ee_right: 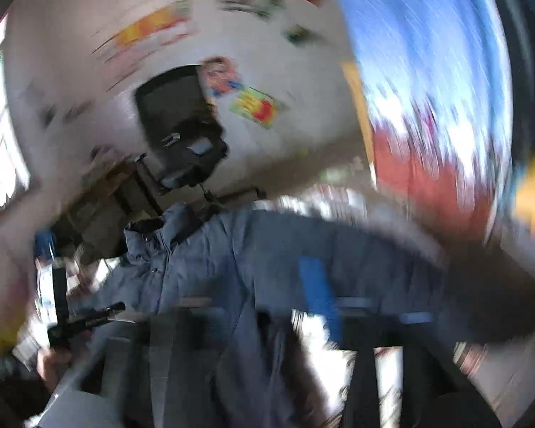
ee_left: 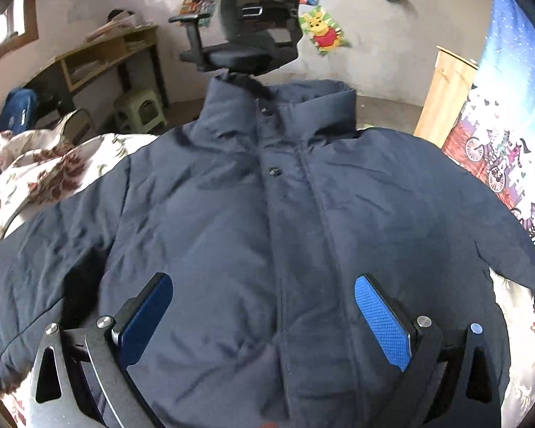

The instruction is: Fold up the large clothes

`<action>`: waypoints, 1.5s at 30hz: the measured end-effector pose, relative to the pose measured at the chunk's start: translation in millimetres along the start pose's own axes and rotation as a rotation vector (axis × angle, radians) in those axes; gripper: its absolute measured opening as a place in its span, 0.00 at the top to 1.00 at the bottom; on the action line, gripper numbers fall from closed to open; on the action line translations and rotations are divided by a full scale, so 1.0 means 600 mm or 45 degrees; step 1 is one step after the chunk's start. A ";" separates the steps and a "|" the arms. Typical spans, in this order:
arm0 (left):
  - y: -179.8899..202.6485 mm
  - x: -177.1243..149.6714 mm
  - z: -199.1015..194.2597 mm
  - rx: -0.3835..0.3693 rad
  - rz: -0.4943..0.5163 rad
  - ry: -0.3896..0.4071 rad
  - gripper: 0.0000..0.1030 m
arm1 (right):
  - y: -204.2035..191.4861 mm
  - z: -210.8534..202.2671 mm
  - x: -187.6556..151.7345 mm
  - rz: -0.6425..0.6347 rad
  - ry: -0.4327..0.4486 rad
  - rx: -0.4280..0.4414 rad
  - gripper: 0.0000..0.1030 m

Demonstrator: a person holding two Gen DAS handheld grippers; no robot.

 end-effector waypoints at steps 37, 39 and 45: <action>-0.289 -0.104 -0.173 -0.022 -0.552 0.200 0.00 | -0.461 -0.057 0.010 -1.451 0.149 0.004 0.94; -0.307 -0.120 -0.175 -0.002 -0.565 0.201 0.00 | -0.452 -0.052 -0.057 -1.547 0.092 0.002 0.94; -0.324 -0.145 -0.166 0.018 -0.539 0.130 0.00 | -0.382 -0.026 -0.190 -1.664 -0.129 0.001 0.64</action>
Point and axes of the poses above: each gripper's, at about its wrist camera, not at the fingertips, and z roughly the way its jaws point, y to its right, x to its top, the point moved 2 cm from there along z, roughly the way its jaws point, and after that the axes turned 12 degrees about -x, right-handed, at the moved point
